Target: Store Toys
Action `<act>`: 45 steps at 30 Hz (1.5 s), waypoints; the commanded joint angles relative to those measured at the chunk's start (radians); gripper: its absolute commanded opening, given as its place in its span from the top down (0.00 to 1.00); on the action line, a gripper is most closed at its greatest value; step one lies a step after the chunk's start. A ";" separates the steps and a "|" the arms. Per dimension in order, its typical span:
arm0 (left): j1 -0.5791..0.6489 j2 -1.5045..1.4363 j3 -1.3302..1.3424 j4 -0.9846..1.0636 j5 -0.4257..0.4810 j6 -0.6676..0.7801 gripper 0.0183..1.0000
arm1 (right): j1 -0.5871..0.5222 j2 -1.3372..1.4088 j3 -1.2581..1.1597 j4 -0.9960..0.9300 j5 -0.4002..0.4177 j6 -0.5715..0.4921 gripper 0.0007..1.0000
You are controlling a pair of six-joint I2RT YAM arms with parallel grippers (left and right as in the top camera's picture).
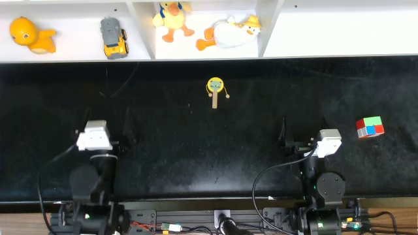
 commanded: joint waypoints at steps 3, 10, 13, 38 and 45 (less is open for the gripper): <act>-0.008 -0.313 -0.069 -0.268 0.024 0.047 0.00 | -0.007 -0.010 -0.013 0.005 -0.003 -0.003 0.00; -0.008 -0.306 -0.069 -0.286 0.029 0.080 0.00 | -0.007 -0.010 -0.013 0.005 -0.003 -0.003 0.00; -0.008 -0.305 -0.069 -0.285 0.028 0.080 0.00 | -0.007 -0.010 -0.013 0.005 -0.003 -0.003 0.00; -0.008 -0.305 -0.069 -0.285 0.029 0.080 0.00 | -0.007 -0.010 -0.013 0.005 -0.003 -0.003 0.01; -0.008 -0.305 -0.069 -0.285 0.029 0.080 0.00 | -0.007 -0.010 -0.013 0.005 -0.003 -0.003 0.00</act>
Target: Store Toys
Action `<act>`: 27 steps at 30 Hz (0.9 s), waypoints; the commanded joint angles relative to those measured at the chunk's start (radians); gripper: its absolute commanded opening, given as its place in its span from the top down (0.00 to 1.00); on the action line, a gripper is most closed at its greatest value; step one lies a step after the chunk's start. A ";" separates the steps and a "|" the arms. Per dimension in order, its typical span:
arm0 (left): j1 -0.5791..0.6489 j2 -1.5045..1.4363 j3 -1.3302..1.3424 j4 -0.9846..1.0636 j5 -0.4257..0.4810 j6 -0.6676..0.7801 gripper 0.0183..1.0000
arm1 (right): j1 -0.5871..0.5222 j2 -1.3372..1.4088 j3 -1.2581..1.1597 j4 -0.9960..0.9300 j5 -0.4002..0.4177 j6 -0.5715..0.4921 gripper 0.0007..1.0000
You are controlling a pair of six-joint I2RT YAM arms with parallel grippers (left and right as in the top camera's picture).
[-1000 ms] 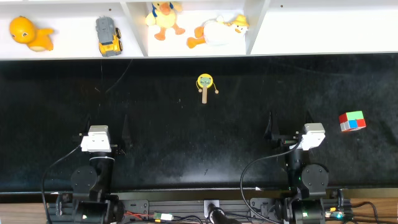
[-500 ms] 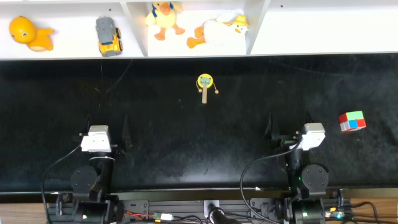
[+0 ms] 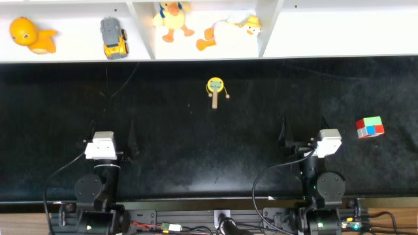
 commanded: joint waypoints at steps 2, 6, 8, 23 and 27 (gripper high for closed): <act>-0.008 -0.013 -0.005 0.000 0.014 0.023 0.00 | -0.007 -0.010 -0.013 0.004 -0.003 -0.004 0.00; -0.008 -0.013 -0.005 0.000 0.013 0.023 0.00 | -0.007 -0.010 -0.013 0.004 0.000 -0.003 0.00; -0.008 -0.013 -0.005 0.000 0.014 0.023 0.00 | -0.007 -0.010 -0.013 0.004 0.003 -0.003 0.01; -0.008 -0.013 -0.005 0.000 0.013 0.023 0.00 | 0.084 0.367 0.232 -0.141 -0.084 0.021 0.00; -0.008 -0.013 -0.005 0.000 0.014 0.023 0.00 | 0.147 0.547 0.362 -0.229 -0.082 -0.027 0.00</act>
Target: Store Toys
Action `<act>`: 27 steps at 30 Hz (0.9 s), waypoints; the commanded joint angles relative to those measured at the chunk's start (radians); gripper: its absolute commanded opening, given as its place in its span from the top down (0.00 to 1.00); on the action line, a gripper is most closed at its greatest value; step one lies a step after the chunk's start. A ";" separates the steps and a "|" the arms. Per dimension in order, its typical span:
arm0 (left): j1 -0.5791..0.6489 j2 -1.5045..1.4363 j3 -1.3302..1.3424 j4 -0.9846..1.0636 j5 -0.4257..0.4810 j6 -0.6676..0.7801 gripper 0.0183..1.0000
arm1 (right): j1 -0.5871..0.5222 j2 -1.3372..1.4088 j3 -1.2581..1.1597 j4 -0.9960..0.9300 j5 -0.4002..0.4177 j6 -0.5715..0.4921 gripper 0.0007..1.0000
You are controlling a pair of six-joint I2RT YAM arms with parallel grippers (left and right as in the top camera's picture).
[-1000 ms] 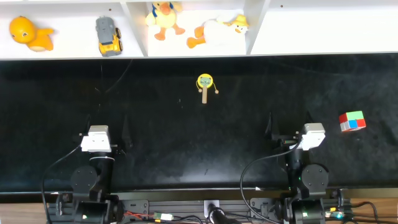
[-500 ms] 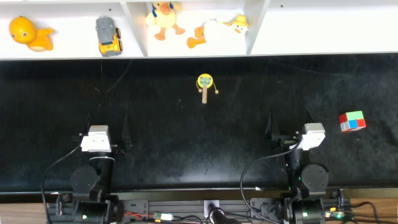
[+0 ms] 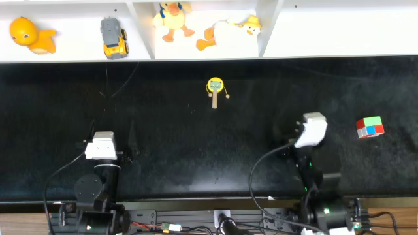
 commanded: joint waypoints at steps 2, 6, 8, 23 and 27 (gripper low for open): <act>-0.008 -0.013 -0.005 0.000 0.010 0.023 0.00 | 0.070 0.208 0.179 -0.097 -0.010 -0.043 0.00; -0.008 -0.013 -0.005 0.000 0.010 0.023 0.00 | 0.111 0.381 0.294 -0.193 -0.031 -0.034 0.01; -0.008 -0.013 -0.005 0.000 0.010 0.023 0.00 | 0.140 0.458 0.348 -0.226 -0.073 -0.016 0.00; -0.008 -0.013 -0.005 0.000 0.010 0.023 0.00 | 0.443 0.973 0.631 -0.236 0.150 0.171 0.00; -0.008 -0.013 -0.005 0.000 0.010 0.023 0.00 | 0.506 1.097 0.690 -0.182 0.237 0.211 0.00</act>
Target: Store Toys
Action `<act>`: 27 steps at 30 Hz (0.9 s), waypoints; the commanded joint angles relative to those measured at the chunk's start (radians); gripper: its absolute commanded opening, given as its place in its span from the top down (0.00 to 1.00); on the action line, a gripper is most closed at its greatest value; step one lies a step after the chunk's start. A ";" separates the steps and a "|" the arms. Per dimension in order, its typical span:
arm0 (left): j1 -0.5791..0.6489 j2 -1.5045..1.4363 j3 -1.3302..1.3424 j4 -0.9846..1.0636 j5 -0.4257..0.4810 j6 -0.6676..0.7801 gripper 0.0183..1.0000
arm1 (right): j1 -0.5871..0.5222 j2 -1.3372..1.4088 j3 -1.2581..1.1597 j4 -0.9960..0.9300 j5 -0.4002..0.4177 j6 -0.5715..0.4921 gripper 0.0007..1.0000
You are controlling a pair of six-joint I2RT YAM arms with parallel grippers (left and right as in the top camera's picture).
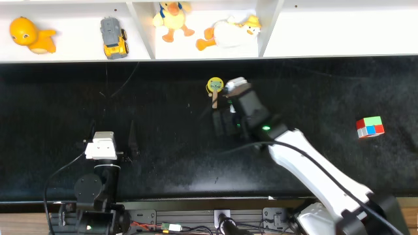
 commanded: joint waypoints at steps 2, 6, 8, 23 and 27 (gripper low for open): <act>-0.008 -0.013 -0.005 0.000 0.010 0.023 0.00 | 0.063 0.150 0.111 0.054 0.146 0.086 0.00; -0.008 -0.013 -0.005 0.000 0.010 0.023 0.00 | 0.065 0.248 0.176 0.056 0.188 0.123 0.00; -0.008 -0.013 -0.005 0.000 0.010 0.023 0.00 | 0.064 0.283 0.194 0.057 0.201 0.144 0.00; -0.008 -0.013 -0.005 0.000 0.010 0.023 0.00 | 0.061 0.431 0.236 0.136 0.205 0.273 0.00; -0.008 -0.013 -0.005 0.000 0.010 0.023 0.00 | 0.061 0.439 0.236 0.136 0.205 0.274 0.01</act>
